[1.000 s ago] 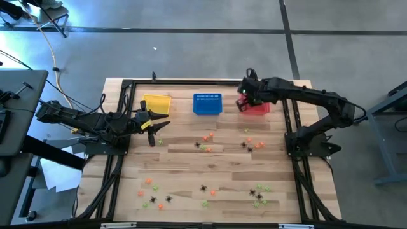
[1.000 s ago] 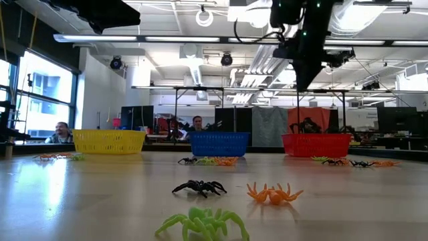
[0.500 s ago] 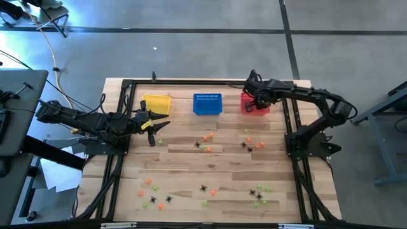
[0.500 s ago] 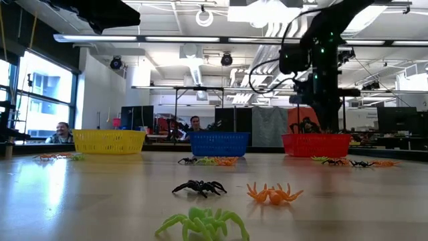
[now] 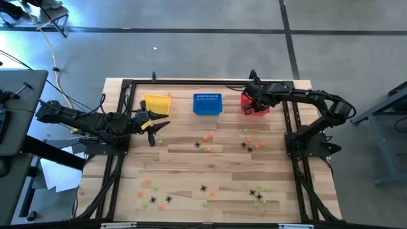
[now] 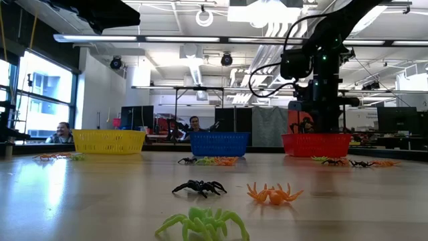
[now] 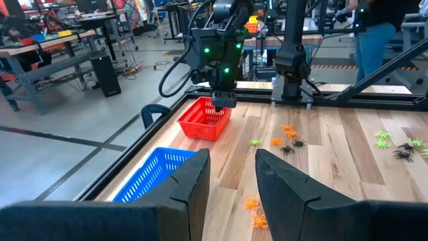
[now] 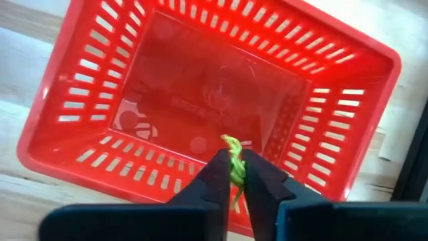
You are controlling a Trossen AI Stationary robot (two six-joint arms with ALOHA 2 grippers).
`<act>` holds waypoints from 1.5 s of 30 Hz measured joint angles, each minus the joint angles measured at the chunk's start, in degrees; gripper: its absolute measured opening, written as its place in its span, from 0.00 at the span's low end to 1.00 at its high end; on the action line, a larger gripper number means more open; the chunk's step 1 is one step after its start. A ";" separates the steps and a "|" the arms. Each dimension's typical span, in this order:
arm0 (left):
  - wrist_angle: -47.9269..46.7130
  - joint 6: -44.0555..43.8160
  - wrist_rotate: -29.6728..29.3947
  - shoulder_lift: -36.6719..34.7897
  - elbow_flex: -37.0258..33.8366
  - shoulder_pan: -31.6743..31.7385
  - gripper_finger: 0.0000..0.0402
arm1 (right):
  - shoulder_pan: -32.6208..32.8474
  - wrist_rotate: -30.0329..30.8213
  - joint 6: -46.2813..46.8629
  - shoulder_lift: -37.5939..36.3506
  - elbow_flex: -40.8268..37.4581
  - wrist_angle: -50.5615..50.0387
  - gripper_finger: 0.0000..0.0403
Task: Sort Halloween decoration
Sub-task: Put the green spider toy into the red basket, then put the black spider toy into the blue basket
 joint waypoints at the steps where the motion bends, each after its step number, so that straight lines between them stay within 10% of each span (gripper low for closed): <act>1: 0.00 -0.01 0.00 0.02 0.00 0.00 0.27 | 0.00 0.00 -0.06 0.00 0.00 0.01 0.13; 13: -0.89 0.00 -0.03 0.01 0.00 0.02 0.27 | 0.00 -0.02 -0.06 -0.26 1.47 -2.01 0.32; 27: -2.05 -0.19 -0.17 0.00 0.00 0.02 0.27 | 10.47 -8.59 6.51 -0.31 25.89 -21.67 0.32; 45: -3.37 -0.10 -0.17 0.00 0.00 0.02 0.27 | 35.29 -6.73 33.22 -0.31 2.59 -2.88 0.32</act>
